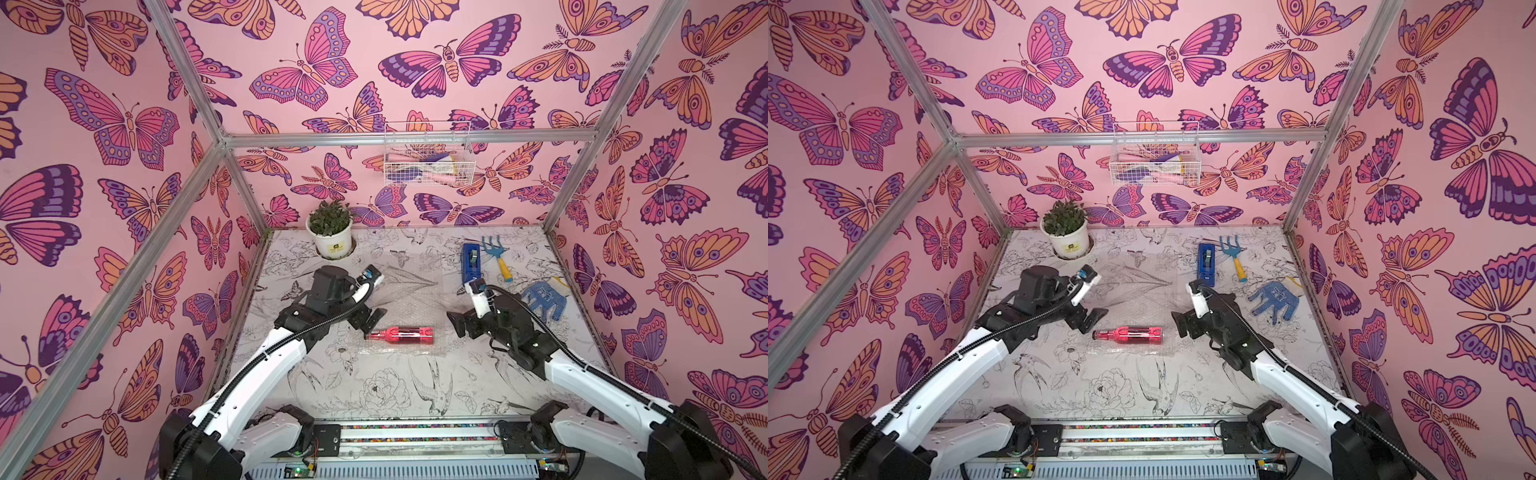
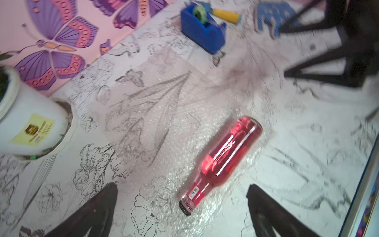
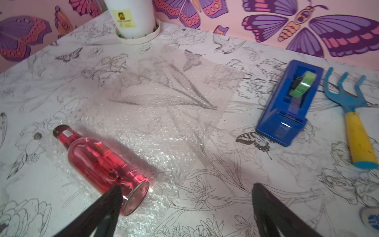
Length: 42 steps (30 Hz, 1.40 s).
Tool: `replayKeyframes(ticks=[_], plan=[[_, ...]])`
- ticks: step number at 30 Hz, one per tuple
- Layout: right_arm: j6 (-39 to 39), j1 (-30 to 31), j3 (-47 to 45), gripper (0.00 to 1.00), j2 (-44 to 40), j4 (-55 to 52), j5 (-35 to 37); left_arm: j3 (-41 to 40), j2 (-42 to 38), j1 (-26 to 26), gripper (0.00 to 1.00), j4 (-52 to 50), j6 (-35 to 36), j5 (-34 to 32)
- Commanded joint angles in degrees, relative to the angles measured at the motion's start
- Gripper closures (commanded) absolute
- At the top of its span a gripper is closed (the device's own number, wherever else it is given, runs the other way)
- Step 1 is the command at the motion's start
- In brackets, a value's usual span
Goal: Wrap wine bottles in bubble wrap
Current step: Wrap the wine bottle in bubble wrap.
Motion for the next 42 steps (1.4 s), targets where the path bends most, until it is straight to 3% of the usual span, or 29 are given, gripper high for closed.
replayKeyframes(ticks=[1,11,21,30,34,42], plan=[[6.7,-3.4,-0.8,0.01,-2.8,3.1,-0.4,-4.3,0.8,-5.3,0.00,-0.6,14.1,-5.4],[5.7,-5.5,-1.5,0.01,-4.1,2.3,-2.1,-15.7,6.7,-17.1,0.00,15.2,21.0,-14.4],[5.8,-6.0,-2.1,0.01,-4.1,4.9,-3.8,-16.9,17.4,-19.0,0.01,25.2,26.1,-21.2],[5.9,-7.3,-0.4,0.01,-5.1,3.0,-4.5,-15.9,25.1,-19.1,0.00,25.4,30.9,-22.0],[4.7,-7.4,-0.1,0.01,-4.5,1.6,-3.1,-14.6,30.0,-18.6,0.00,24.8,34.3,-25.5],[1.9,-7.4,-1.2,0.01,-6.4,0.9,0.6,-13.2,32.3,-16.6,0.22,21.8,32.7,-22.6]])
